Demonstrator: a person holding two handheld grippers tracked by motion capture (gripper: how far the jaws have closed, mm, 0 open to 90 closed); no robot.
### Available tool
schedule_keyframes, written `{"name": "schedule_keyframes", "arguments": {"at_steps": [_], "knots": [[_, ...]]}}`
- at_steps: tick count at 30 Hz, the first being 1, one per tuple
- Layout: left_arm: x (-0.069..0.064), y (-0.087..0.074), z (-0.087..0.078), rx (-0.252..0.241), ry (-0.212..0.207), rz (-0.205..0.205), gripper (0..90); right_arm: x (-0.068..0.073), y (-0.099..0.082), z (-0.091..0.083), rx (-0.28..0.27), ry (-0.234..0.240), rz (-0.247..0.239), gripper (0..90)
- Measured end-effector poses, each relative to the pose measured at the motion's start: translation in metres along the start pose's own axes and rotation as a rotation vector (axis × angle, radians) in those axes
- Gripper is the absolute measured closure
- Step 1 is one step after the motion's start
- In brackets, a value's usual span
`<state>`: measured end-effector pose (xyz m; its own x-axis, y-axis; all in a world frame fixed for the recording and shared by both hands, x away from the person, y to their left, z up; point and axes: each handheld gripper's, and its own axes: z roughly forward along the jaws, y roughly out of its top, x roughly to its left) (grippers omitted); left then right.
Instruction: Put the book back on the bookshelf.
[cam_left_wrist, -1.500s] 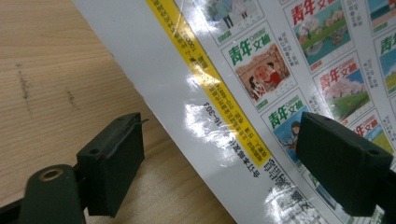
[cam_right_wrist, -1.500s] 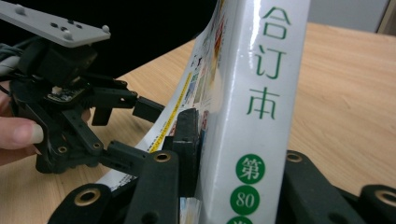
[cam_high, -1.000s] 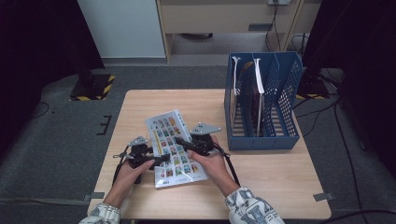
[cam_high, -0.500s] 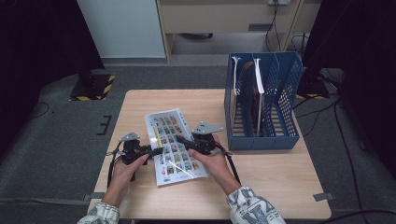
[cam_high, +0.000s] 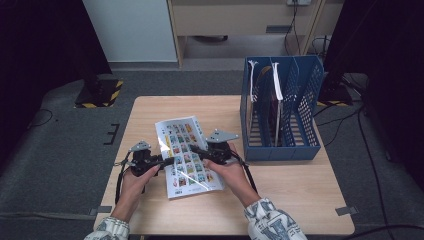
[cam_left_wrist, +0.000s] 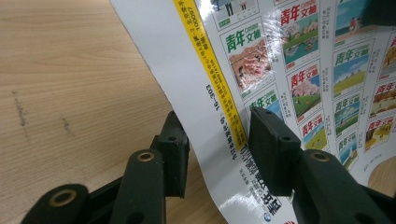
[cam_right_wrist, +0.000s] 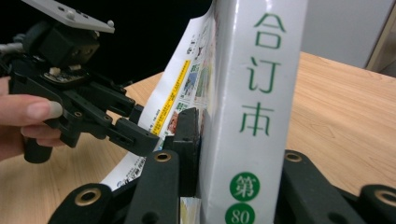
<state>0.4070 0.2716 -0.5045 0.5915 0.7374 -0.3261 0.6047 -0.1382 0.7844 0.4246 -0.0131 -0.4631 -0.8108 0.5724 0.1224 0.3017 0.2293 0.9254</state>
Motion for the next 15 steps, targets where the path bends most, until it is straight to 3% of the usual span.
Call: {"name": "schedule_keyframes", "arguments": {"at_steps": [15], "knots": [[-0.0085, 0.0064, -0.0056, -0.014, 0.027, 0.070, 61.0, 0.0032, 0.0084, -0.0016, 0.034, 0.004, -0.019, 62.3]]}}
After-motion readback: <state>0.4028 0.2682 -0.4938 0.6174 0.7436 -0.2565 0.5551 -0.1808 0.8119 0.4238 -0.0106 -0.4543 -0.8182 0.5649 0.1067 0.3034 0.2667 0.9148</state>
